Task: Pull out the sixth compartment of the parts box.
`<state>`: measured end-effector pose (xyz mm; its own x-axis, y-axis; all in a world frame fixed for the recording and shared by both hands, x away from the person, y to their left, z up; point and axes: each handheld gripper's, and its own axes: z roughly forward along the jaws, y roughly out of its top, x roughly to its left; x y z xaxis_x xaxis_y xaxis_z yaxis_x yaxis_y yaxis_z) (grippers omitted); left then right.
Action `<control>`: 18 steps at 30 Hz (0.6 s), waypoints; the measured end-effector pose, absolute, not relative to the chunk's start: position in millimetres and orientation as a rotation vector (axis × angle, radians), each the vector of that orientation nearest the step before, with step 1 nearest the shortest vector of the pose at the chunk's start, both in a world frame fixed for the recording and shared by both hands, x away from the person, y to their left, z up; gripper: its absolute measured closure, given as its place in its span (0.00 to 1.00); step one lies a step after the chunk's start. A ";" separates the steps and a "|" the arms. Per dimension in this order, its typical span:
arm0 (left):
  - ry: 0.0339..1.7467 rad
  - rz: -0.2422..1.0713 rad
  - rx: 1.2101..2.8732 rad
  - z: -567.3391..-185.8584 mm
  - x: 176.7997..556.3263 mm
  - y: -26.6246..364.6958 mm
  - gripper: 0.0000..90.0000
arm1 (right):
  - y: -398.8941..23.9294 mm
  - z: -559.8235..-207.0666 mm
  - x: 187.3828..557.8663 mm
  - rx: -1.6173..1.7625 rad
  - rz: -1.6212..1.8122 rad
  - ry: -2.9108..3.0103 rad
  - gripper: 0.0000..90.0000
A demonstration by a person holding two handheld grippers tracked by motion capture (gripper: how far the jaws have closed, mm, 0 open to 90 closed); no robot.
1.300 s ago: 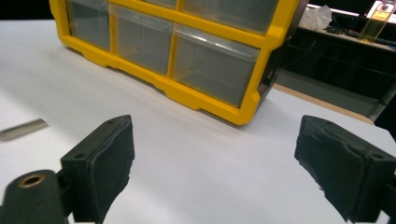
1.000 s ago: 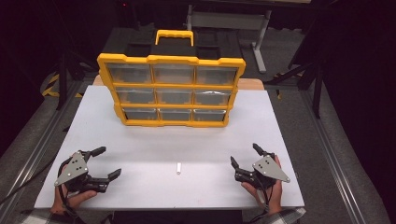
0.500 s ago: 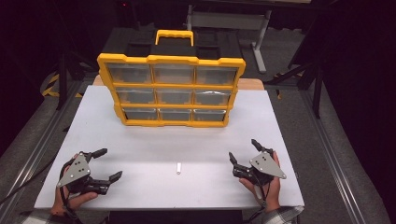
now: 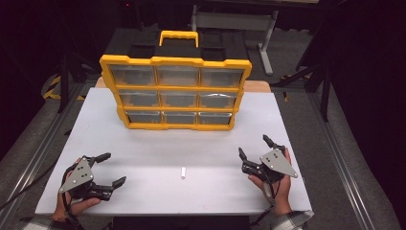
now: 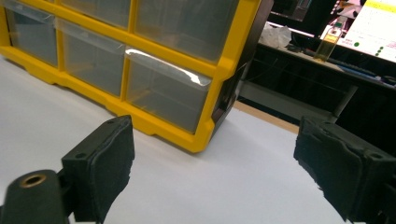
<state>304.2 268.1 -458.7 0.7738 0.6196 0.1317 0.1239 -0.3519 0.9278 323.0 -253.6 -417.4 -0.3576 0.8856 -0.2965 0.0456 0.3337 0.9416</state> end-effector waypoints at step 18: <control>0.547 0.551 1.908 -461.0 304.9 264.5 0.09 | -232.3 -380.2 353.6 0.738 1.108 1.677 0.13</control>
<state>304.9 264.5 -461.0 0.7911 0.5978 0.1296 0.1256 -0.3661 0.9220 353.6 -232.3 -380.2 -0.3571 0.8513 -0.3845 -0.0195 0.4047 0.9142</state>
